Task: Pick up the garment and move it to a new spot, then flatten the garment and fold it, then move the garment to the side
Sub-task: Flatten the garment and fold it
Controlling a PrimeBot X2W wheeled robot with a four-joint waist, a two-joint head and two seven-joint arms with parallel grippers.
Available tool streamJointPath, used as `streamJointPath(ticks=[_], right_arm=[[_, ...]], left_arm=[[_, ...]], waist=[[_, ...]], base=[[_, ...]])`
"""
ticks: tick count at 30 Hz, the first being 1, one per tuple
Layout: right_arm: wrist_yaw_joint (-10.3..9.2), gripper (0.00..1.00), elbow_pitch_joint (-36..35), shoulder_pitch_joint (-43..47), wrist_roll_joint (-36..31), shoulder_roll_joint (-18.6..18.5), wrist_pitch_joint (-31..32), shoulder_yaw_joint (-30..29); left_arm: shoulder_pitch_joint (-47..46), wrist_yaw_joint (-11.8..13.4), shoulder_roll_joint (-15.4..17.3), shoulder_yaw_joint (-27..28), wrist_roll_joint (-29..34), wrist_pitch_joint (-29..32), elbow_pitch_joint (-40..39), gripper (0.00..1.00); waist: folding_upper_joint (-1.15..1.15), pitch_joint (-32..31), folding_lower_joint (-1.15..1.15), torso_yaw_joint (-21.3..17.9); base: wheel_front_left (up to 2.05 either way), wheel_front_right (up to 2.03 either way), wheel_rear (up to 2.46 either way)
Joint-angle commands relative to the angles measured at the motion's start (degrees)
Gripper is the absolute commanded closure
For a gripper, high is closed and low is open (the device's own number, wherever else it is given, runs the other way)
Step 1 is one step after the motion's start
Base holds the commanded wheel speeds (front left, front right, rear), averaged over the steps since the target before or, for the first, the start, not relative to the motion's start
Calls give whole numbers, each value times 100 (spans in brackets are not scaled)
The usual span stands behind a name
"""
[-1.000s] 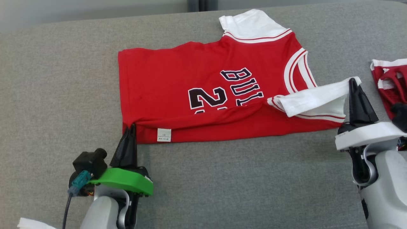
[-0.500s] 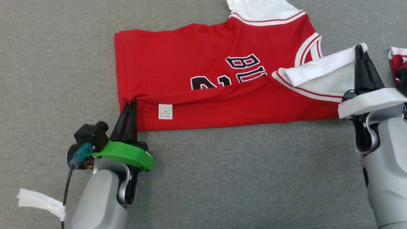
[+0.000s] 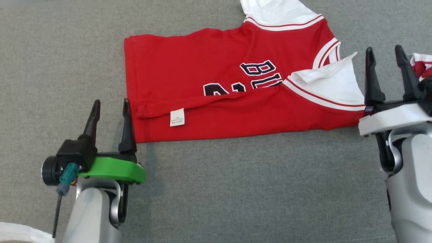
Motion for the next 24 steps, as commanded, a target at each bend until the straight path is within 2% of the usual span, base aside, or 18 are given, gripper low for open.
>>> streamJointPath(ticks=[1,6,12,24], right_arm=[[-8,0,-89,237,-54,56,-23,-46],[-8,0,-244,843,-267,185,-23,-64],[-8,0,-143,1515,-335,284,-23,-46],[-8,0,59,2500,-383,372,-23,88]], left_arm=[[185,17,25,-51,240,-14,-65,0],[625,141,28,-70,547,-15,-147,0],[1174,262,24,-92,615,-15,-175,0],[2073,422,27,-282,418,-15,-109,0]], waist=[[0,-162,0,-25],[0,-487,0,-78],[0,-910,0,-139],[0,-1473,0,-136]], base=[[0,0,0],[0,0,0],[0,0,0],[0,0,0]])
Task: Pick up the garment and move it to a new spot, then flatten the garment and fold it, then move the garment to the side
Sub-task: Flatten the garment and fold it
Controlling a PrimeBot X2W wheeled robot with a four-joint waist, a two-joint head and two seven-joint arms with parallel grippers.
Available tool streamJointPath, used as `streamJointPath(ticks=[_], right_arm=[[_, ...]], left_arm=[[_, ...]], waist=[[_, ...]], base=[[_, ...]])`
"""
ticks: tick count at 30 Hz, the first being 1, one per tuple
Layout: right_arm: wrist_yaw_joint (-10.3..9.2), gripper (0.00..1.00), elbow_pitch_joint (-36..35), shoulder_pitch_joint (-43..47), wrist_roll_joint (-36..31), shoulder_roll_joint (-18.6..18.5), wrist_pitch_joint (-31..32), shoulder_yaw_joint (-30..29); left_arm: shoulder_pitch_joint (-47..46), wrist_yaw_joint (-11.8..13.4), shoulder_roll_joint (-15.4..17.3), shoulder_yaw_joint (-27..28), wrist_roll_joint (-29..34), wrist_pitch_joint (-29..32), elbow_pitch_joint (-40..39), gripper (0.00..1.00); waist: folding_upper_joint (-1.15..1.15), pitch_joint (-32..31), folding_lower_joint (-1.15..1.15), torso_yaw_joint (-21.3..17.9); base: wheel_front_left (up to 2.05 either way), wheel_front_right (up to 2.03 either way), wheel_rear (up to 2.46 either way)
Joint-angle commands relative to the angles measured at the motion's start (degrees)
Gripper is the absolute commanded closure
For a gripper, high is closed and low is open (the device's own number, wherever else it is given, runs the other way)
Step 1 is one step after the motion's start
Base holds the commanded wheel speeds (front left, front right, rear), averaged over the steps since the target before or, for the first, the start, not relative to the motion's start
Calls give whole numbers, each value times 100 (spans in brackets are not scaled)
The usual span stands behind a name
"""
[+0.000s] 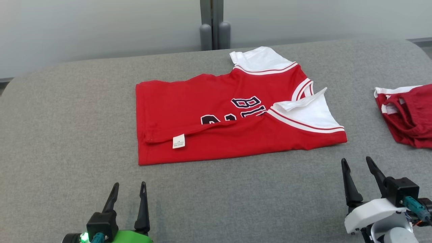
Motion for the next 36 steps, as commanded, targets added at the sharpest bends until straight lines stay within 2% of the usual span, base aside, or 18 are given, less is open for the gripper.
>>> streamJointPath(ticks=[1,12,24,36], right_arm=[[-8,0,4,70,-13,21,-23,7],[-8,0,179,-398,-50,-32,-23,-73],[-8,0,1006,-1654,-413,-148,-23,-317],[-9,0,1917,-2224,-929,-127,-14,-729]], left_arm=[[81,16,29,8,-56,-14,-14,0],[-456,-122,28,59,-208,-13,214,0],[-1827,-405,28,174,-263,-14,1368,0],[-2333,-530,27,-5,-325,5,2190,0]], waist=[[0,-72,0,8],[0,337,0,7],[0,1142,0,4],[0,1554,0,13]], base=[[0,0,0],[0,0,0],[0,0,0],[0,0,0]])
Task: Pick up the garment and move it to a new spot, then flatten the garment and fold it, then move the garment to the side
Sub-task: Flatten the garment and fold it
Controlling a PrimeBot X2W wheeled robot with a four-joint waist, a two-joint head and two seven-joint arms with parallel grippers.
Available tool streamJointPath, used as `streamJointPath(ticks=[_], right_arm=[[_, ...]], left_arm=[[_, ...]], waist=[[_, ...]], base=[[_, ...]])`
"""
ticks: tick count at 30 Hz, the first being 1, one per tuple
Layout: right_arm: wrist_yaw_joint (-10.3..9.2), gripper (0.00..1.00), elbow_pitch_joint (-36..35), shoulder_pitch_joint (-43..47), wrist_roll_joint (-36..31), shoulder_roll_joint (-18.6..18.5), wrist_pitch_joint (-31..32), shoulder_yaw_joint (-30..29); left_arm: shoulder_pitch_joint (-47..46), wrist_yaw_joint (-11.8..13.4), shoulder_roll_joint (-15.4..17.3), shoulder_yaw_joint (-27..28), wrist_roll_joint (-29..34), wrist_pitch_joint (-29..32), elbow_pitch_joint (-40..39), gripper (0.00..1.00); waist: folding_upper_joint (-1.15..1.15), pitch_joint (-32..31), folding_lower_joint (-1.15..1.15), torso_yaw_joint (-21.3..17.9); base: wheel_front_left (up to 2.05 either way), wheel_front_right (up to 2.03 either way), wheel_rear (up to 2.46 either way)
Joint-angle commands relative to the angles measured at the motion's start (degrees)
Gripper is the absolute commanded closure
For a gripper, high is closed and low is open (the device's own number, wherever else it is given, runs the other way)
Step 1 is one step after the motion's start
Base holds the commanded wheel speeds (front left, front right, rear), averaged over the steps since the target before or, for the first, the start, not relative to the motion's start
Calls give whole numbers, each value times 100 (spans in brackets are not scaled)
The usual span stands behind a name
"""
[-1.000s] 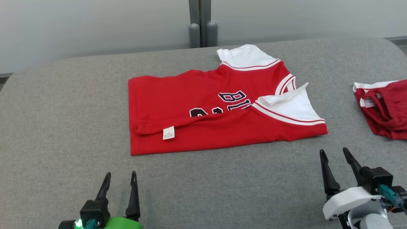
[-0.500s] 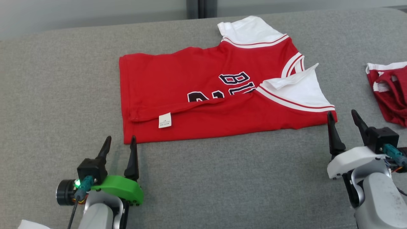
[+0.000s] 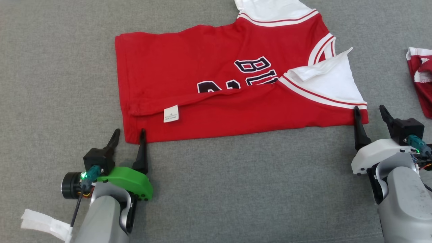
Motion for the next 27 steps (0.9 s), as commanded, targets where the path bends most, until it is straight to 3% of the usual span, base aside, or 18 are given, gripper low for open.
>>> streamJointPath(ticks=[1,12,13,14,15,16,22,27], right_arm=[[-10,0,109,-24,-64,2,0,-16],[-4,0,344,154,249,-8,9,593],[-3,22,376,162,297,-15,24,651],[-3,56,408,164,368,-33,31,718],[-3,85,424,157,409,-56,36,757],[-3,100,433,145,509,-66,36,809],[-4,100,245,77,935,-153,31,1087],[-5,100,-62,14,1271,-242,-2,1099]], left_arm=[[-49,-25,23,-30,-63,29,146,0],[-103,-43,16,-261,-334,86,782,0],[-101,-40,14,-305,-354,91,864,0],[-115,-41,12,-353,-389,103,940,12],[-138,-43,9,-405,-384,105,978,60],[-151,-46,2,-474,-441,105,1048,100],[-219,-50,-1,-696,-667,76,793,100],[-198,-50,11,-532,-731,21,154,100]], waist=[[0,57,0,11],[0,69,0,35],[0,64,0,34],[0,62,0,33],[0,61,0,32],[0,58,0,31],[0,0,0,58],[0,-140,0,112]], base=[[0,0,0],[0,0,0],[0,0,0],[0,0,0],[0,0,0],[0,0,0],[0,0,0],[0,0,0]])
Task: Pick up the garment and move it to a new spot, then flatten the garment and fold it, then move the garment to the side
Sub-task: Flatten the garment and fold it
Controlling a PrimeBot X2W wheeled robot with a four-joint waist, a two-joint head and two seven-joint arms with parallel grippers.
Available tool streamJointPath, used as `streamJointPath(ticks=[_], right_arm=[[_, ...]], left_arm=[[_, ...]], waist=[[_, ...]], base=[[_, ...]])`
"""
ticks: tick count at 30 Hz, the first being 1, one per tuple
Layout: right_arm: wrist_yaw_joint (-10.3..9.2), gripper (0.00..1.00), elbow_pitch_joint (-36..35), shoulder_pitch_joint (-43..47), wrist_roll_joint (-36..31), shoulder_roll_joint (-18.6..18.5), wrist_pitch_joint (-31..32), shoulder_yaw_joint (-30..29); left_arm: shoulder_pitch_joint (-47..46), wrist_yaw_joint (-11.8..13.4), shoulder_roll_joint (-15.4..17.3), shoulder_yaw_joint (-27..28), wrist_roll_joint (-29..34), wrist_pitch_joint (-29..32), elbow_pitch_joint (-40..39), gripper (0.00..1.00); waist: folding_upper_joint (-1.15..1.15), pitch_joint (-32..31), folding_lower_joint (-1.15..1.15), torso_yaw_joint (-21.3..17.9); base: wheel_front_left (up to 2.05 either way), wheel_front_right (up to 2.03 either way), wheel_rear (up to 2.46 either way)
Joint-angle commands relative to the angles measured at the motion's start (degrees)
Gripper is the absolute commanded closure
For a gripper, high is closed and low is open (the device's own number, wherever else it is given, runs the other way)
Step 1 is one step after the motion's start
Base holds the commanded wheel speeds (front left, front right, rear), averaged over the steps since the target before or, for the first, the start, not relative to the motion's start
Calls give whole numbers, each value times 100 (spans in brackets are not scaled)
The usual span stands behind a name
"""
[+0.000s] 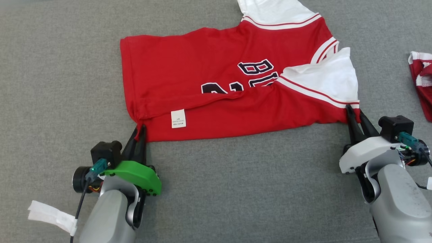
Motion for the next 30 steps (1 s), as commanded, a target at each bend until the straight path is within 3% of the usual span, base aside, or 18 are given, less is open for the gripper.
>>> streamJointPath(ticks=[1,6,12,20,30], right_arm=[[1,100,-104,-11,123,-14,-2,29],[0,100,-297,-229,552,-88,-4,50],[-1,100,-144,-283,1005,-204,-4,220],[-3,100,9,559,1585,-410,-5,661],[-3,100,-123,1611,1755,-468,-5,899]], left_arm=[[80,-28,-4,76,-26,9,-193,100],[74,-23,25,310,17,7,-772,100],[300,-23,48,506,-45,8,-816,100],[1115,-23,17,551,-246,8,-488,100],[2060,108,18,397,-521,7,-409,100]], waist=[[0,-96,0,37],[0,-374,0,54],[0,-852,0,37],[0,-1497,0,24],[0,-1538,0,-9]], base=[[0,0,0],[0,0,0],[0,0,0],[0,0,0],[0,0,0]])
